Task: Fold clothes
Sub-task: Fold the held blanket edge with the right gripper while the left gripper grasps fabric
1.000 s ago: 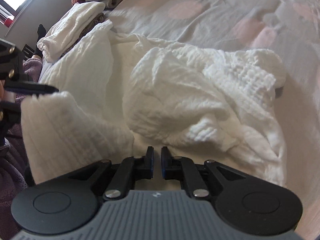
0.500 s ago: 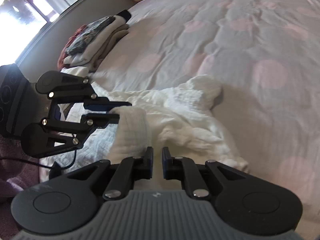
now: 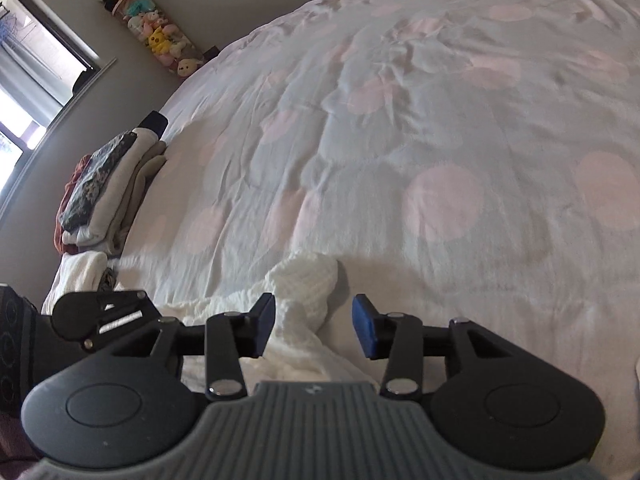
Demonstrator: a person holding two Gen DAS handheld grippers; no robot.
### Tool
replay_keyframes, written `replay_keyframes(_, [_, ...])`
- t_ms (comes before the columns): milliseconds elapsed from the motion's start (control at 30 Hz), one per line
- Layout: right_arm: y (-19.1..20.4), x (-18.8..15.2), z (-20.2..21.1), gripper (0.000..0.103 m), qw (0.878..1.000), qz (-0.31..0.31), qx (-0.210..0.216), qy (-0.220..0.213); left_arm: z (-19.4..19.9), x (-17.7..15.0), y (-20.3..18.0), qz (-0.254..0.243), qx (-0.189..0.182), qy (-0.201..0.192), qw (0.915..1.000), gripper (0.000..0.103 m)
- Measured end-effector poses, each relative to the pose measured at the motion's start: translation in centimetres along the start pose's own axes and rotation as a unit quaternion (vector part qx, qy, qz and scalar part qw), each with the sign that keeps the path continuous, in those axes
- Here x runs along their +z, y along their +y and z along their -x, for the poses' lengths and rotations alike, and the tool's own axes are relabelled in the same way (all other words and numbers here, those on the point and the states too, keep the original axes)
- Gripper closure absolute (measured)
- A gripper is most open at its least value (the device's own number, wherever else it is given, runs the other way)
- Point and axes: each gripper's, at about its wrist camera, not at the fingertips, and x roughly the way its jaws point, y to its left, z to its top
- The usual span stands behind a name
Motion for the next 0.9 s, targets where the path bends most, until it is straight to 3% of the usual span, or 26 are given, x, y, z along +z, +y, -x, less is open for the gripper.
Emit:
replay_keyframes(167, [-0.2,2.2,-3.4,0.051,1.0,-0.015,0.004,0.021,-0.9,-0.3,0.8,0.017,-0.022,0.022,0.9994,0.056])
replay_keyframes(333, [-1.3,3.3,-6.4,0.051,0.998,-0.045,0.019,0.045,-1.6,-0.7,1.4,0.031,-0.039,0.038,0.998,0.077])
replay_keyframes(400, [-1.6,3.3,-6.9,0.069,0.996,-0.06,0.037,0.049,-1.0,-0.9,1.2,0.029,-0.034,0.026,0.9986,0.087])
replay_keyframes(467, [-1.7,3.2,-7.0,0.084,0.995,-0.067,0.056,0.05,-0.1,-1.1,1.1,0.032,-0.03,0.011,0.999,0.091])
replay_keyframes(600, [0.0,3.2,-5.2,0.092,0.994,-0.027,0.098,0.048,2.1,-1.3,0.1,0.02,-0.016,-0.024,0.9994,0.093])
replay_keyframes(800, [2.5,3.2,-2.6,0.092,0.985,0.035,0.16,0.047,5.9,-1.4,-1.5,0.001,-0.001,-0.066,0.9978,0.093])
replay_keyframes(900, [4.6,2.2,-3.1,0.092,0.977,0.087,0.173,0.087,7.7,-1.4,-2.0,-0.004,0.007,-0.083,0.9966,0.093])
